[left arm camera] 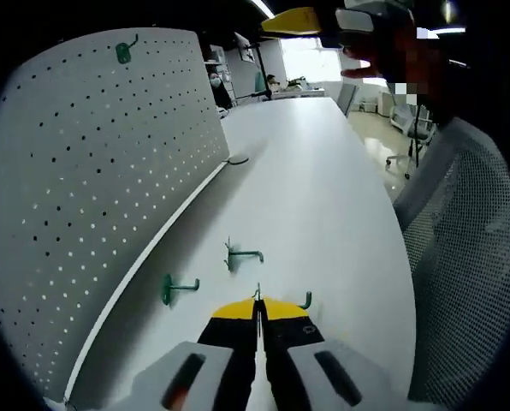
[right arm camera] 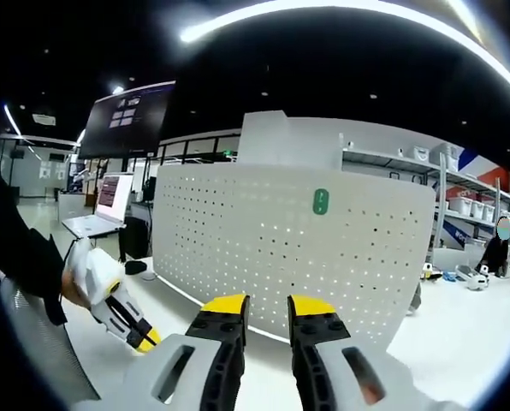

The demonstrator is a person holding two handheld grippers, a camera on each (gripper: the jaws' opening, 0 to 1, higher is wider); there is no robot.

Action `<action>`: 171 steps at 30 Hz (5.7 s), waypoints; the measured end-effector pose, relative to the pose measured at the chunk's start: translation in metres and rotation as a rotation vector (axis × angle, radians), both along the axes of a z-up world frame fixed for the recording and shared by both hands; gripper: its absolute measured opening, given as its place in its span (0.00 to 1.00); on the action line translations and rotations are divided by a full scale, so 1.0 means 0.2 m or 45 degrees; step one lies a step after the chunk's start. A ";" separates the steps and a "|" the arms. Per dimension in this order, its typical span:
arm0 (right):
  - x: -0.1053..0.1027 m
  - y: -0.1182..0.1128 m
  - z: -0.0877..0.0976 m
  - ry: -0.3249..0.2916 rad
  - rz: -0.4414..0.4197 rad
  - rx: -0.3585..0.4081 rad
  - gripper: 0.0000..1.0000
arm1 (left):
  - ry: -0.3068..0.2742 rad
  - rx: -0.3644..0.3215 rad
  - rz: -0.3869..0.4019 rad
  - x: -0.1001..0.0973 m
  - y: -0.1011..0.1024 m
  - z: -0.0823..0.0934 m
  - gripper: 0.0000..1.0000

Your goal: Insert the hook assembly into the mounting plate slot until the hook locks in place.

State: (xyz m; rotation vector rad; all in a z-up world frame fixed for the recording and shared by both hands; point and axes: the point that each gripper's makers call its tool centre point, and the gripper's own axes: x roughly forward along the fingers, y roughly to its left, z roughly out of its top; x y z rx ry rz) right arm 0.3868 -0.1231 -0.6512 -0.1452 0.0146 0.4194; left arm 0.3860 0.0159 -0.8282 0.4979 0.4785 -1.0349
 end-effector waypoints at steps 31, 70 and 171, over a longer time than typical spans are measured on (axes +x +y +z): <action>-0.02 0.11 0.00 -0.003 0.095 -0.049 0.37 | 0.057 -0.695 0.236 0.08 -0.13 0.64 0.01; -0.08 0.26 0.00 -0.017 0.196 -0.076 0.10 | 0.017 -0.930 0.153 -0.02 -0.38 0.90 0.01; 0.76 -0.27 0.49 -0.234 -0.264 -0.025 0.01 | -0.123 -0.688 0.247 -0.18 -0.12 0.60 0.51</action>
